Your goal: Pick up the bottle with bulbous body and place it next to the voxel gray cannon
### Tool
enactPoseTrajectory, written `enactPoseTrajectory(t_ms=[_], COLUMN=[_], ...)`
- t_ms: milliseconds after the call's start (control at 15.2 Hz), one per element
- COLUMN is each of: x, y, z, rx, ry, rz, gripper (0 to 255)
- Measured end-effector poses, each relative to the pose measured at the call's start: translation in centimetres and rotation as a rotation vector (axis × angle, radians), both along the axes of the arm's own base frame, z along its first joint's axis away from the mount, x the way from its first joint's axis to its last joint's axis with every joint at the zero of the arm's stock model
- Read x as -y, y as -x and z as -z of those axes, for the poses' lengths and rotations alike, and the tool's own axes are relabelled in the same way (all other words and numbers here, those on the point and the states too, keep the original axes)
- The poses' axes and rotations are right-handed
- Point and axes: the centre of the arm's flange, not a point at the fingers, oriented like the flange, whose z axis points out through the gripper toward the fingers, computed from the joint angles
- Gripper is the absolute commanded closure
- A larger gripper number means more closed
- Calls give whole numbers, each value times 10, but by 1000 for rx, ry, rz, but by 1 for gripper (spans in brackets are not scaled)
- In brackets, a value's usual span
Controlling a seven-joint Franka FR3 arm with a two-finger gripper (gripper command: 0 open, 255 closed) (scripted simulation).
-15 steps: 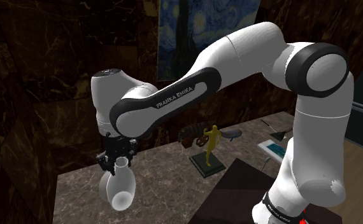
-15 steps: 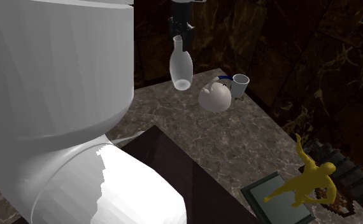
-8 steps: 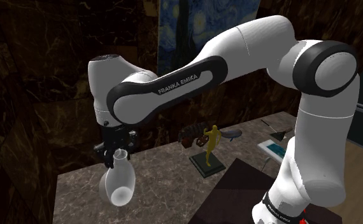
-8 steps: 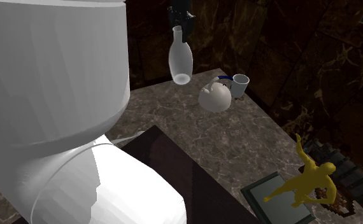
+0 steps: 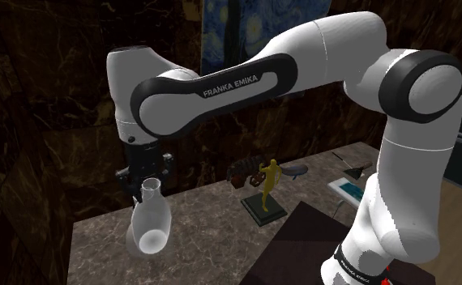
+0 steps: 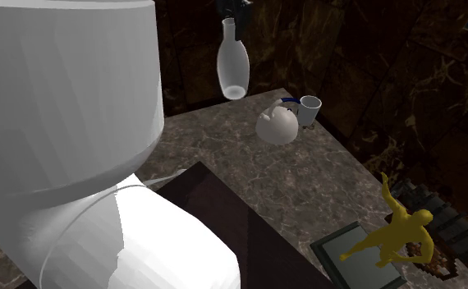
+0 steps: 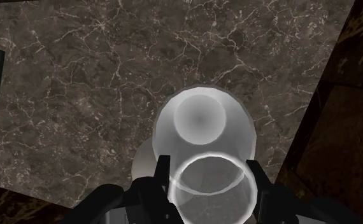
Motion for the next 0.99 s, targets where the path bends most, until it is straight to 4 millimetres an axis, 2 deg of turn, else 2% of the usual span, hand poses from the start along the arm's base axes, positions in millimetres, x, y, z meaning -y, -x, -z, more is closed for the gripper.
enactPoseTrajectory(t_ms=[726,858,990], x=[0,15,39], y=[1,-5,-11], z=[-59,-60,-62], rx=[0,0,0], ry=[0,0,0], rz=[0,0,1], gripper=[255,255,255])
